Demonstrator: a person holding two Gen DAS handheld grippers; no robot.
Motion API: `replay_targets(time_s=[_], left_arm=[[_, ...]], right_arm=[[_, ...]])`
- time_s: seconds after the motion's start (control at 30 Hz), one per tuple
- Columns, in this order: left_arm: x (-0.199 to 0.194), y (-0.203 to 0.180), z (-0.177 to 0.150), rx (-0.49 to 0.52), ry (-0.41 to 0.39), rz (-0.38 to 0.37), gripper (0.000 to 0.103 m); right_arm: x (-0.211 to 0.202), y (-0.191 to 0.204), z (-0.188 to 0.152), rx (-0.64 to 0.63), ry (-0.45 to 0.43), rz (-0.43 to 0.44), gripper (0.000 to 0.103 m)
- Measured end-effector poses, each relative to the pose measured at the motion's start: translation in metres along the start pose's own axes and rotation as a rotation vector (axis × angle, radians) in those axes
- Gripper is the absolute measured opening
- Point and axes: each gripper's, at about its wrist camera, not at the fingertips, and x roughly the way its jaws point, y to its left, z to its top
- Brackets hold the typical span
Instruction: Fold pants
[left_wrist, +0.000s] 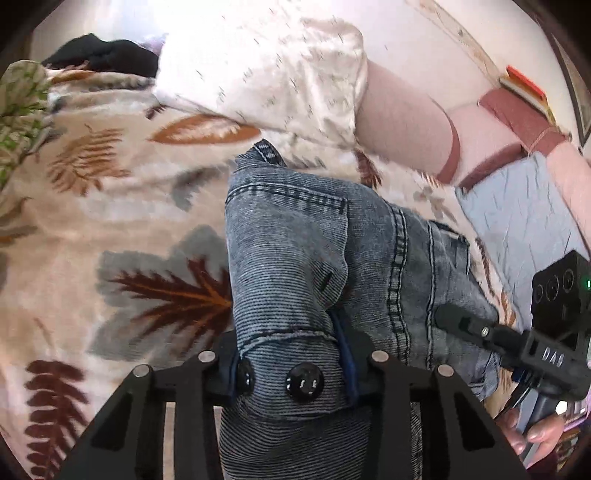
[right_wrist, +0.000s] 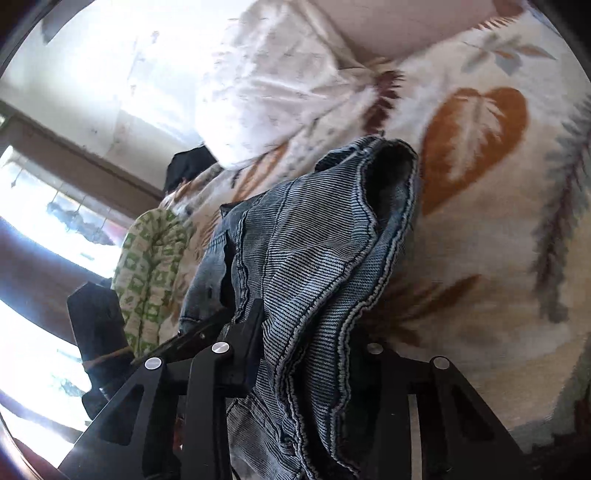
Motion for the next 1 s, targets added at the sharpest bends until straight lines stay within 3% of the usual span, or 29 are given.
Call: replay_targets(time_s=[0.17,0.33,0.53,0.77,1.0], left_arm=[[-0.039,0.014,0.01,-0.003,-0.085,0.01,0.043],[-0.055,0.016,0.017,0.018,-0.136,0.075,0.043],[-0.033,0.027,0.018,0.007,-0.109,0.115,0.044],[0.004,0.037,0.012,0.0,-0.048,0.191,0.044],[0.012,0.037,0.014,0.029,-0.047,0.217,0.044]], right_arm=[[-0.001,0.043,-0.002,-0.128,-0.059,0.017,0.031],[0.006,0.066,0.003,-0.166,-0.1,0.044,0.031],[0.021,0.063,0.009,-0.17,-0.104,0.013,0.031],[0.059,0.04,0.013,-0.128,-0.018,-0.062,0.031],[0.07,0.033,0.011,-0.134,-0.003,-0.088,0.031]])
